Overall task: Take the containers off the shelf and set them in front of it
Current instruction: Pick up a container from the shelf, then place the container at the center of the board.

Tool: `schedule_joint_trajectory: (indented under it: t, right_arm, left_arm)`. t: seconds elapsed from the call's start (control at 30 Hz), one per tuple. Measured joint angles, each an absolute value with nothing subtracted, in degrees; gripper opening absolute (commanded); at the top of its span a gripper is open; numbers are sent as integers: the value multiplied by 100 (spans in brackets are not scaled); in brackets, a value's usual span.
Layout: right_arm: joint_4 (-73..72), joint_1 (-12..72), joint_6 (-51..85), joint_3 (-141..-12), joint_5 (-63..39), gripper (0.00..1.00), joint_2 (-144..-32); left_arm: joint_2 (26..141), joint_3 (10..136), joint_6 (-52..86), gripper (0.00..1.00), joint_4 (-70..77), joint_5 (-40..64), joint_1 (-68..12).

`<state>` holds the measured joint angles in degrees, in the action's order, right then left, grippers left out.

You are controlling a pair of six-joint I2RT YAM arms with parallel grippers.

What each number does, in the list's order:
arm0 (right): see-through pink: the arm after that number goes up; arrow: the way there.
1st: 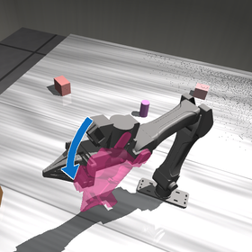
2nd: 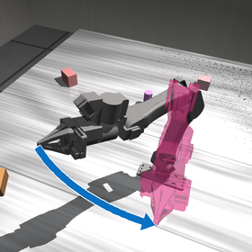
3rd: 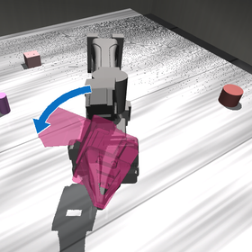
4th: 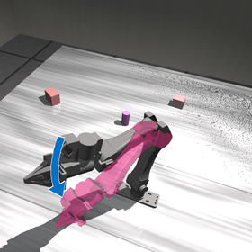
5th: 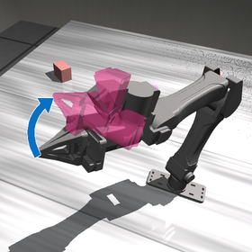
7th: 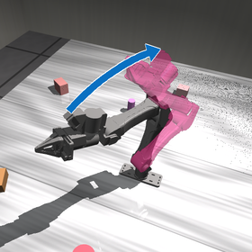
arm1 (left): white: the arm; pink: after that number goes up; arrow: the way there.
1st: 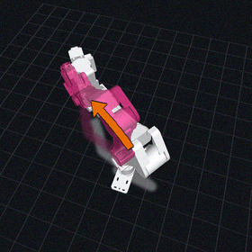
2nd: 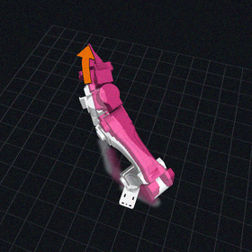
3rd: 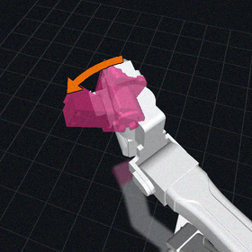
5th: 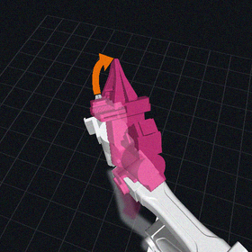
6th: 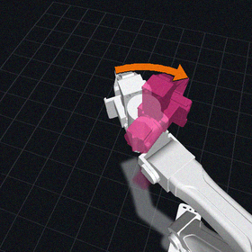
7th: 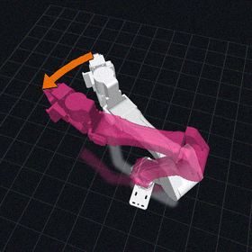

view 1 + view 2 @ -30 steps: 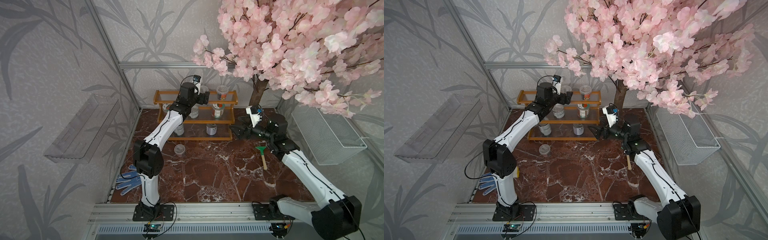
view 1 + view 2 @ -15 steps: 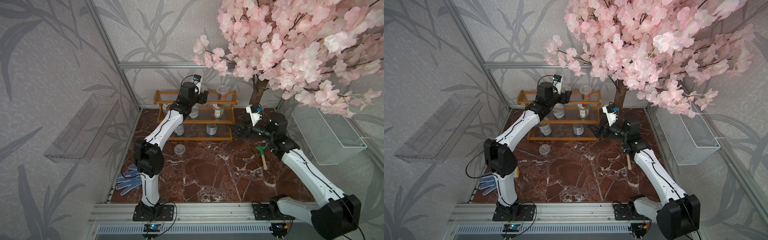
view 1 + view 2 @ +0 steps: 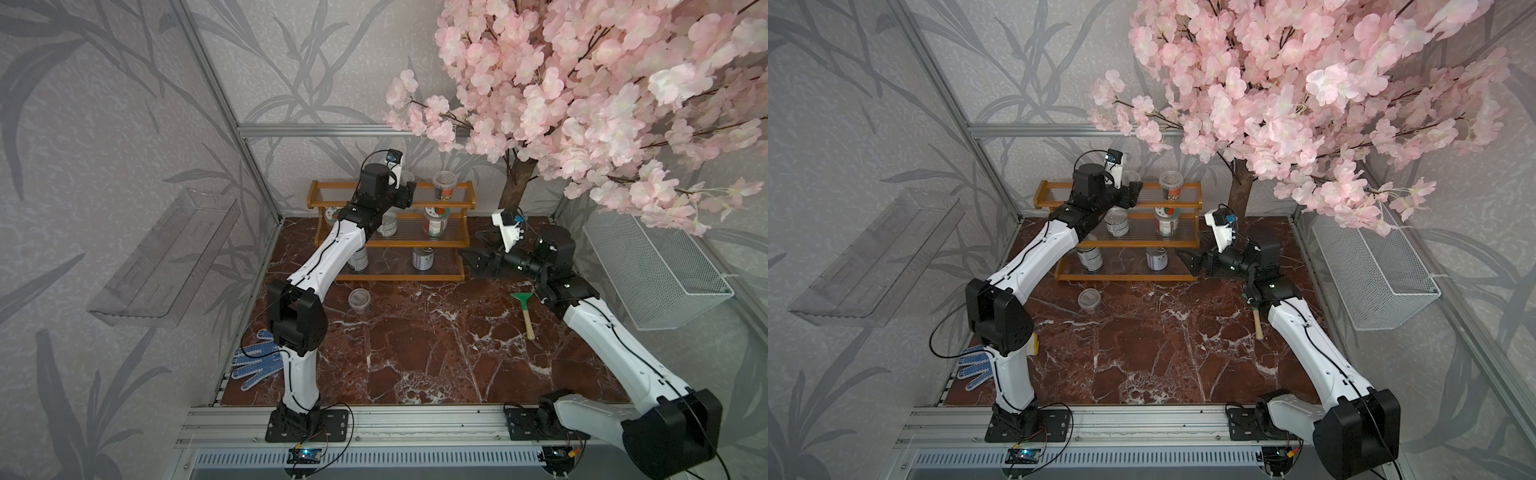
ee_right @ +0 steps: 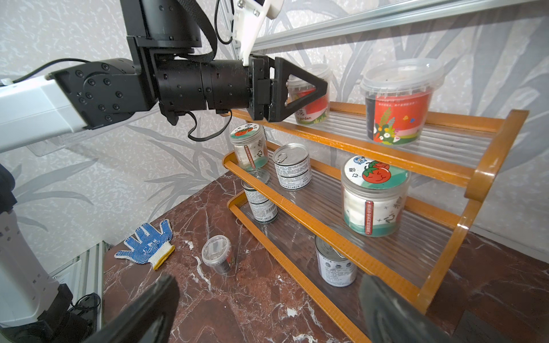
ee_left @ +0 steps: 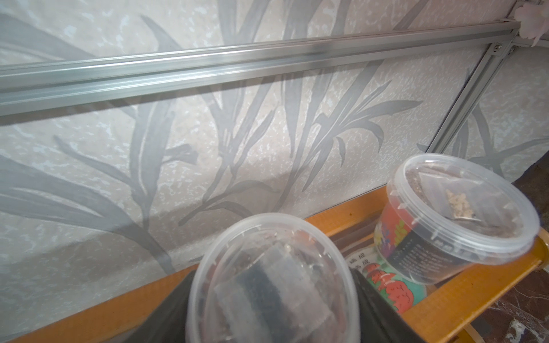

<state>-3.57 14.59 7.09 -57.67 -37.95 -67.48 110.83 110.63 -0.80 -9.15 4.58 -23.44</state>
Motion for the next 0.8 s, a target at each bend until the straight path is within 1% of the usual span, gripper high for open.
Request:
schedule_joint_trajectory:
  t: [0.1, 0.3, 0.53, 0.63, 0.8]
  right_arm:
    - [-362, 1459, 709, -5767, -3795, 99, -6746]
    - [-362, 1459, 705, -5767, -3795, 99, -6746]
    - [-360, 1459, 690, -5765, -3822, 99, -6746]
    - [-355, 1459, 655, -5765, -3876, 99, -6746]
    - [-316, 1459, 572, -5765, -3977, 99, -6748]
  left_arm:
    - [10796, 10956, -143, 72, -1044, 449, -2418]
    - [9478, 9931, -130, 72, -1100, 364, -2818]
    - [7808, 7830, 235, 72, -672, 110, -3402]
    - [7336, 6849, 414, 72, -440, -69, -3612]
    - [6879, 5295, 613, 73, 115, -456, -3927]
